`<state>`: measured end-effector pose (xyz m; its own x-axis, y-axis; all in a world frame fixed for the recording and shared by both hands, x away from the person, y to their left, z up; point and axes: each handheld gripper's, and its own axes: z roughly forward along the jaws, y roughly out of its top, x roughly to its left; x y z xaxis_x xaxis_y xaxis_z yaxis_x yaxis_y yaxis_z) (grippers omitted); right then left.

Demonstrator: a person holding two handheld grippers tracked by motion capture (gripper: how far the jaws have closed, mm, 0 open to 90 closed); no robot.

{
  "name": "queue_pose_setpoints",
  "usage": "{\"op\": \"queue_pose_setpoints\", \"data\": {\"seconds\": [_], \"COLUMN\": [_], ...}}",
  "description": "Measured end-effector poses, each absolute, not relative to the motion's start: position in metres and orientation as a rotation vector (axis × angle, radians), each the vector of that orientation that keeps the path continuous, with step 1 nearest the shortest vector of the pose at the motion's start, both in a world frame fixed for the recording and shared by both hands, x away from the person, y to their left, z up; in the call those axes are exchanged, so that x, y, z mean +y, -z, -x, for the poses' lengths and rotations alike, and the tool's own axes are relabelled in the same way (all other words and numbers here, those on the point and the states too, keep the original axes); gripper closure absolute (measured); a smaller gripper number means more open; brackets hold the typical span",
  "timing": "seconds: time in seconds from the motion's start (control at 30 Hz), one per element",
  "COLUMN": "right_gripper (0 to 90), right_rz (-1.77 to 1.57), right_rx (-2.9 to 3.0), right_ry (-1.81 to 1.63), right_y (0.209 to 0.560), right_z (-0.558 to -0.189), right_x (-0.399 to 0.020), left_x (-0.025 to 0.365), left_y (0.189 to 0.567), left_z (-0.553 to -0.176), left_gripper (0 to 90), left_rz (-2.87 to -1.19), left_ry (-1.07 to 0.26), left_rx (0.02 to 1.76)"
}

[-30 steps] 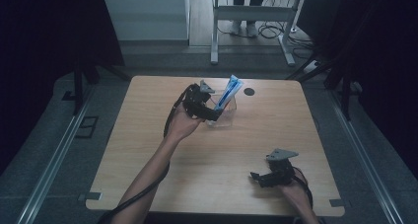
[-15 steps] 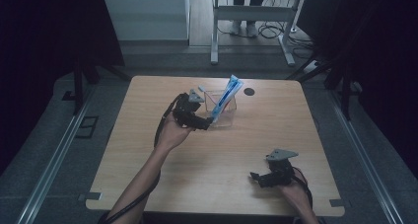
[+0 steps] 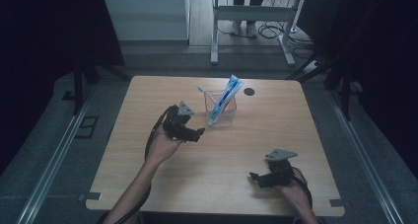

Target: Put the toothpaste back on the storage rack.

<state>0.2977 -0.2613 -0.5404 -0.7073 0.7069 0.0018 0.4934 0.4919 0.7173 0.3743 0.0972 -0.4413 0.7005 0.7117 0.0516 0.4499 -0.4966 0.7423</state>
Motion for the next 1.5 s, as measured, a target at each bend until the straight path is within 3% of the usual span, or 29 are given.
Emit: {"op": "queue_pose_setpoints", "data": {"seconds": [0.87, 1.5], "right_gripper": [4.7, 4.7], "right_rz": [-1.000, -0.995], "right_rx": [2.453, 2.458], "right_ry": [-1.029, -1.027], "right_y": [0.541, 0.542], "right_z": [-0.296, -0.296], "right_x": [-0.257, -0.255], "left_x": [0.133, 0.130], "left_y": [0.506, 0.539], "left_z": [-0.323, -0.305], "left_gripper": [12.9, 12.8], "left_rz": [-2.159, -2.223], "left_ry": [-0.393, -0.407], "left_rx": [0.976, 1.006]}}
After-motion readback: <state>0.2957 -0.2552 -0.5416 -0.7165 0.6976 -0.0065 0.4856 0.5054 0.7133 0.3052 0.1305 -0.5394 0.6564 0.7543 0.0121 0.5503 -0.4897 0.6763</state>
